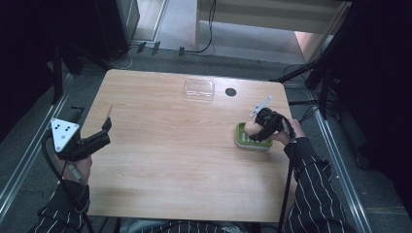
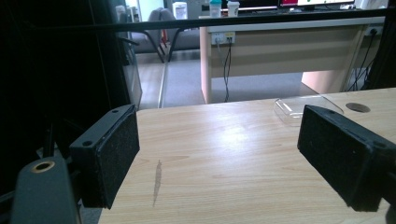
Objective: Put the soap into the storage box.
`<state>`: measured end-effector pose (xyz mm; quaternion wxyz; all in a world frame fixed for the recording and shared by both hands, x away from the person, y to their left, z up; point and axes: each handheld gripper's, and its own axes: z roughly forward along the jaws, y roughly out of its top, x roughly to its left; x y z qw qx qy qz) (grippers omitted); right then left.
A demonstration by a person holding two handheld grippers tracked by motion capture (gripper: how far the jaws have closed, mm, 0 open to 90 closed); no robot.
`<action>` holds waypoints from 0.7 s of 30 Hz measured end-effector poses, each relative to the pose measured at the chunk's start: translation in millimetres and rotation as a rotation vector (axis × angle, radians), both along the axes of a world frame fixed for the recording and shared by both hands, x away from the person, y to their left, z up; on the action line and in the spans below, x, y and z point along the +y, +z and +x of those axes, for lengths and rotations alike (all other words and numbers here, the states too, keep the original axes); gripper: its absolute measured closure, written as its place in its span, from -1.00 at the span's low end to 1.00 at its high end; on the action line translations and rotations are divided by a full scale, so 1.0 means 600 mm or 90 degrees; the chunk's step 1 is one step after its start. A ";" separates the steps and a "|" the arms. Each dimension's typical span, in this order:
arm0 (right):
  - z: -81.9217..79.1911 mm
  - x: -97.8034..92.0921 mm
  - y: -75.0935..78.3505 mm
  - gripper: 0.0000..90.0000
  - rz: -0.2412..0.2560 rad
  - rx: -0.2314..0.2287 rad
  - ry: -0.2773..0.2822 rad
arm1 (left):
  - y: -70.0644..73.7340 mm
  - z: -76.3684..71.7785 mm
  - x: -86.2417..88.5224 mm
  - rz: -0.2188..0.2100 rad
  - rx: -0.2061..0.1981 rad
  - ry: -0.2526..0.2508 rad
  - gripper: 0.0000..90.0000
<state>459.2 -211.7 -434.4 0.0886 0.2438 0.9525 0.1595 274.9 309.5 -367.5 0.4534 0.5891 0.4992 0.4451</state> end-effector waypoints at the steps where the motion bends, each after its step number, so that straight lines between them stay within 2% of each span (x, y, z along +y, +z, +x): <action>1: 0.001 0.000 -0.002 -0.24 0.002 0.002 0.003 | 0.000 0.001 -0.001 -0.001 0.001 -0.001 -0.70; 13: 0.008 0.002 -0.015 -0.24 0.002 0.010 0.020 | -0.001 0.001 0.000 -0.002 0.001 0.001 -0.70; 21: 0.009 0.005 -0.021 -0.25 -0.005 0.014 0.019 | -0.001 0.001 0.000 0.000 0.002 -0.001 -0.70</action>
